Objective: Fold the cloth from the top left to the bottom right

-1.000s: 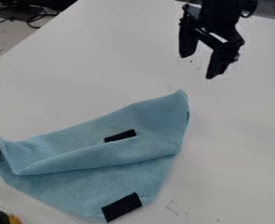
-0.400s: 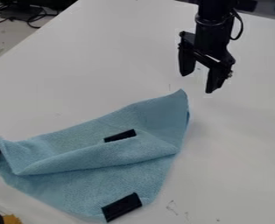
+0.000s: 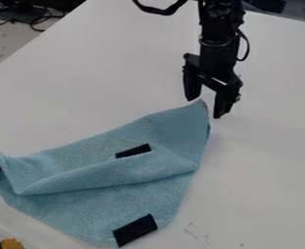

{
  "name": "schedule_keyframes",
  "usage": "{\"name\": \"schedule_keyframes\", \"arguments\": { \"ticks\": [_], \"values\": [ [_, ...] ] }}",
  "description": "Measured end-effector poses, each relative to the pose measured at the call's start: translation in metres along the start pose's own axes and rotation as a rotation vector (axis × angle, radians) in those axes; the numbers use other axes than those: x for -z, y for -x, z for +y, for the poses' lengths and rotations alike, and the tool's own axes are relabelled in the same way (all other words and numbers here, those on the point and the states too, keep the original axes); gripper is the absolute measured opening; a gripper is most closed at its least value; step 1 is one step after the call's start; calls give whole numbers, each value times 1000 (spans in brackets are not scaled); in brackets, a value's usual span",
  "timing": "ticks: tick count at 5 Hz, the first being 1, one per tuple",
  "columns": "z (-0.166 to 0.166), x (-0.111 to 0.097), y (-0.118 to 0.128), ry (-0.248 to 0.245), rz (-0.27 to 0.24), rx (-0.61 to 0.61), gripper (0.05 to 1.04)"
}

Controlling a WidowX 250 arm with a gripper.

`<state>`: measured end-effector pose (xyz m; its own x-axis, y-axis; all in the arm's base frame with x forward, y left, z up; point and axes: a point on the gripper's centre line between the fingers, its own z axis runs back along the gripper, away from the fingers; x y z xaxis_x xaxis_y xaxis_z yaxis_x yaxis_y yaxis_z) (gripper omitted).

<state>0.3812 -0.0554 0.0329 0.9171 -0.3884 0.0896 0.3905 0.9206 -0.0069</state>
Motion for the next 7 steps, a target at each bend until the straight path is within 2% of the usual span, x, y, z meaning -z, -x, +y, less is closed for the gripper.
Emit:
{"name": "schedule_keyframes", "arguments": {
  "ticks": [1,2,3,4,5,6,7],
  "values": [
    [-5,13,11,37,3,-32,1000],
    [-5,22,17,46,-9,-32,950],
    [-3,21,19,46,8,-21,671],
    [3,9,9,25,-1,9,370],
    [8,-2,1,-9,4,20,168],
    [7,-11,-5,-54,18,47,96],
    [1,-35,9,-89,-3,-4,91]
  ]
}}
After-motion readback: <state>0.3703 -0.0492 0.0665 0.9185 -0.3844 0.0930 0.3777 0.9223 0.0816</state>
